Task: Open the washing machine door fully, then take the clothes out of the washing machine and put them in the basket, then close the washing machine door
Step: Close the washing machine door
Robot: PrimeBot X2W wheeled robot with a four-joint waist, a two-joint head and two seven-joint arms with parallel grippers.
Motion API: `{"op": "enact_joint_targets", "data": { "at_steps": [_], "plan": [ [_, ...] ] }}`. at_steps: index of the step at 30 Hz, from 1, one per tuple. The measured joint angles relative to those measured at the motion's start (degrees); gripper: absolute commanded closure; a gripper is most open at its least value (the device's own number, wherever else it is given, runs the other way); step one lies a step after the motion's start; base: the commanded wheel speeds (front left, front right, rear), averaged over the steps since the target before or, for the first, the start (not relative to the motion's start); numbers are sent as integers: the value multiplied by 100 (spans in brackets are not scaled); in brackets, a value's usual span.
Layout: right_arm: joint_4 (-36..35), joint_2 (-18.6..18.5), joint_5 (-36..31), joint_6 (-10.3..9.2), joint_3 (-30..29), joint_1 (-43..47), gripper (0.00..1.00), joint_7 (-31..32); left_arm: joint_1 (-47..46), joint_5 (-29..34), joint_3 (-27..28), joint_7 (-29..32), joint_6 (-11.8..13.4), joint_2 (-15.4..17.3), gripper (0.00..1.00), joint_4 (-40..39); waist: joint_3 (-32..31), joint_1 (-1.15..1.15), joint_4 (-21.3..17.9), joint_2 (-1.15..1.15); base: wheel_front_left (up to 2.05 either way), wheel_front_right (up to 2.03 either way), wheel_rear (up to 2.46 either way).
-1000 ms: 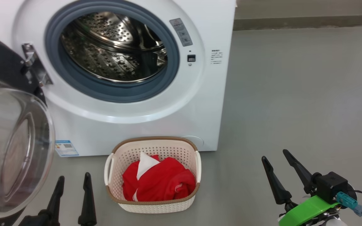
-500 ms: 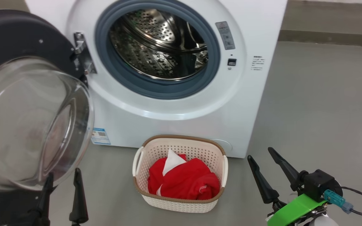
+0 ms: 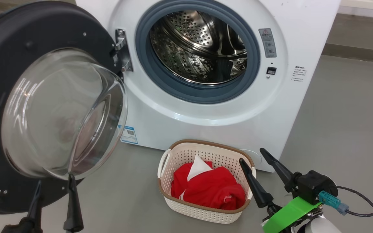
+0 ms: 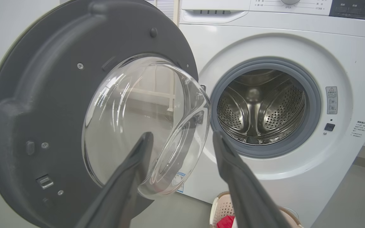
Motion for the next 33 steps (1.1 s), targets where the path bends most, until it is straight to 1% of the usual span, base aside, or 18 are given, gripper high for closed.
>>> {"op": "enact_joint_targets", "data": {
  "at_steps": [8, 13, 14, 26, 30, 33],
  "plan": [
    [24, -1, 34, 0, 48, -1, 0, 0, 81, 41, 64, 2, 134, 20, 0, -79, -58, 0, 228, 0, 0, 0, 0],
    [24, -2, 34, 0, 44, 0, 0, 0, 94, 41, 110, 45, 153, 52, 0, -134, -83, 0, 304, 0, 0, 0, 0],
    [24, -2, 34, 0, 43, 1, 0, 0, 112, 41, 137, 48, 193, 59, 0, -162, -91, 0, 331, 0, 0, 0, 0],
    [22, -8, 35, 0, 34, 1, 0, 0, 201, 48, 135, 123, 309, 63, 0, -280, -58, 0, 364, 0, 0, 0, 0],
    [22, -9, 35, 0, 30, 1, 0, 0, 203, 96, 105, 165, 387, 65, 0, -328, -45, 0, 378, 0, 0, 0, 0],
    [21, -9, 35, 0, 25, 1, 0, 0, 205, 198, 66, 174, 396, 78, 0, -363, -39, 0, 387, 0, 0, 0, 0]
  ]
}}
